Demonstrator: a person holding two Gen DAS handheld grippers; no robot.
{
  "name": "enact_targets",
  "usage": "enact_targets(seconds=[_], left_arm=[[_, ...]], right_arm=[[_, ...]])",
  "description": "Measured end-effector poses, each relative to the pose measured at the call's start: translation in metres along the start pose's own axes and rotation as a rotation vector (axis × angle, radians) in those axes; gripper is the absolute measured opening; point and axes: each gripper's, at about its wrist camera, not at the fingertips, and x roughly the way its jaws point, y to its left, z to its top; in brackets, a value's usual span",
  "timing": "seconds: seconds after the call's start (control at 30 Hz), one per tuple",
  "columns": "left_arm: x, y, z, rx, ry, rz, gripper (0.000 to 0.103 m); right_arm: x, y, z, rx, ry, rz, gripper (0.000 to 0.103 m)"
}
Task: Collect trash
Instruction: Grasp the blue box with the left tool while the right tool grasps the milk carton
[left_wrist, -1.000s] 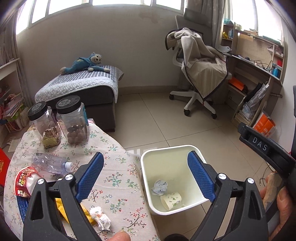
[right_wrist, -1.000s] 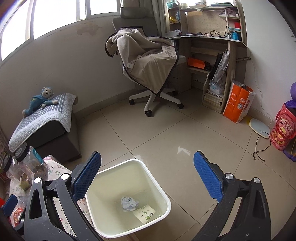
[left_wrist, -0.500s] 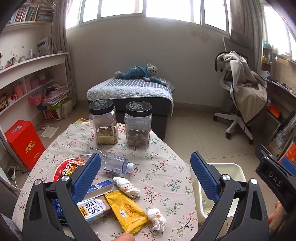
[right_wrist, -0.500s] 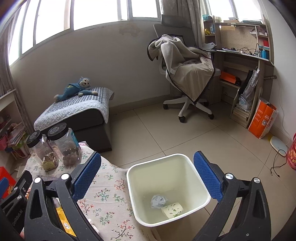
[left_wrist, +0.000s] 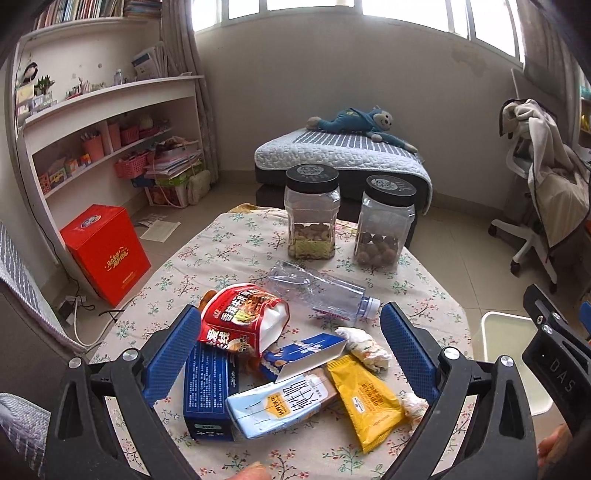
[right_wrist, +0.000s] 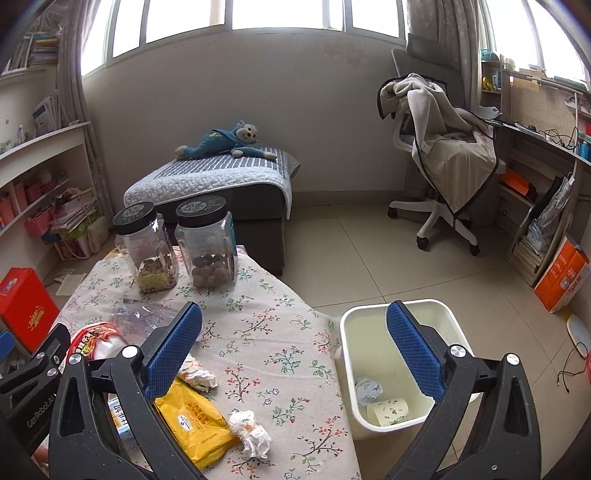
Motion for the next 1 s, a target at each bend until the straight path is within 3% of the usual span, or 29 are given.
enact_targets(seconds=[0.2,0.4,0.5,0.63,0.77,0.93,0.97,1.0], left_arm=[[0.032,0.042,-0.012,-0.013,0.137,0.08,0.095],[0.082,0.082,-0.038,-0.031,0.377,0.1,0.095],[0.102,0.103,-0.051,-0.068,0.448,0.127,0.095],[0.124,0.123,-0.058,-0.148,0.533,0.079,0.095],[0.142,0.128,-0.061,-0.19,0.595,0.05,0.095],[0.159,0.12,-0.069,-0.183,0.667,0.021,0.094],[0.161,0.12,-0.071,-0.181,0.672,0.019,0.088],[0.162,0.121,-0.074,-0.179,0.68,0.003,0.072]], right_arm=[[0.005,0.039,-0.009,-0.081,0.036,0.051,0.096],[0.018,0.072,-0.02,-0.177,0.103,0.092,0.096],[0.029,0.087,-0.027,-0.231,0.164,0.134,0.096],[0.043,0.097,-0.04,-0.274,0.248,0.164,0.096],[0.062,0.093,-0.051,-0.207,0.401,0.227,0.096],[0.083,0.103,-0.078,-0.002,0.663,0.4,0.096],[0.085,0.108,-0.083,0.021,0.694,0.418,0.096],[0.085,0.112,-0.086,0.037,0.712,0.426,0.096]])
